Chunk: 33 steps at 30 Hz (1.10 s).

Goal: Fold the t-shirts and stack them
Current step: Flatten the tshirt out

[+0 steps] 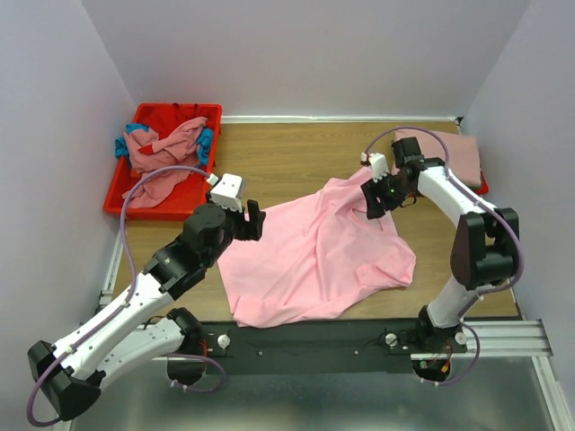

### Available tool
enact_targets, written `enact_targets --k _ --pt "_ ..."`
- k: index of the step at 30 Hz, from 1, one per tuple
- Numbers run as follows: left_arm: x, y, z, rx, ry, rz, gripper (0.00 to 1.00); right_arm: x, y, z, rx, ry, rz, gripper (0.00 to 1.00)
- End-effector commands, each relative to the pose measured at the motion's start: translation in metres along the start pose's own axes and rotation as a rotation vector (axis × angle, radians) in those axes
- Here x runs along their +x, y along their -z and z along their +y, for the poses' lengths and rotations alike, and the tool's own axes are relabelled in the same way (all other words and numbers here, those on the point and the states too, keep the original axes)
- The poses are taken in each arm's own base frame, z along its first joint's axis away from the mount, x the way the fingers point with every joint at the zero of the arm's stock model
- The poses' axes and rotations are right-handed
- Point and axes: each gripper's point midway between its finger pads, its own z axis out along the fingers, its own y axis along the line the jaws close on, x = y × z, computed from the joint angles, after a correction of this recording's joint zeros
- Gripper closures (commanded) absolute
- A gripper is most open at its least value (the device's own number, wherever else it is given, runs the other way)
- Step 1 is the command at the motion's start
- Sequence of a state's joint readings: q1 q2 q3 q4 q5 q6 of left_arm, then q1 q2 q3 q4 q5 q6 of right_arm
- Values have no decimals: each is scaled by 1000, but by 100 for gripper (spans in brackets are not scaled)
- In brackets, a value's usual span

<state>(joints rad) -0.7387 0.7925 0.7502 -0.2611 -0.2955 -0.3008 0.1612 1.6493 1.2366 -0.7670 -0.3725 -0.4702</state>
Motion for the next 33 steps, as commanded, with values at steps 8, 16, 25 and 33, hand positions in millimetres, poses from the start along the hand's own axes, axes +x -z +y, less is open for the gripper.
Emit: enact_targets --k 8,16,25,33 --pt "-15 6 6 -20 10 -71 23 47 15 -25 125 -135 77 37" --pt "-13 4 3 -2 2 -61 23 112 11 4 48 -118 250 38" --pt "-18 9 4 -2 13 -83 24 124 14 -4 105 -103 299 77" --pt "-21 13 4 1 19 -97 24 148 60 -27 327 -68 342 100"
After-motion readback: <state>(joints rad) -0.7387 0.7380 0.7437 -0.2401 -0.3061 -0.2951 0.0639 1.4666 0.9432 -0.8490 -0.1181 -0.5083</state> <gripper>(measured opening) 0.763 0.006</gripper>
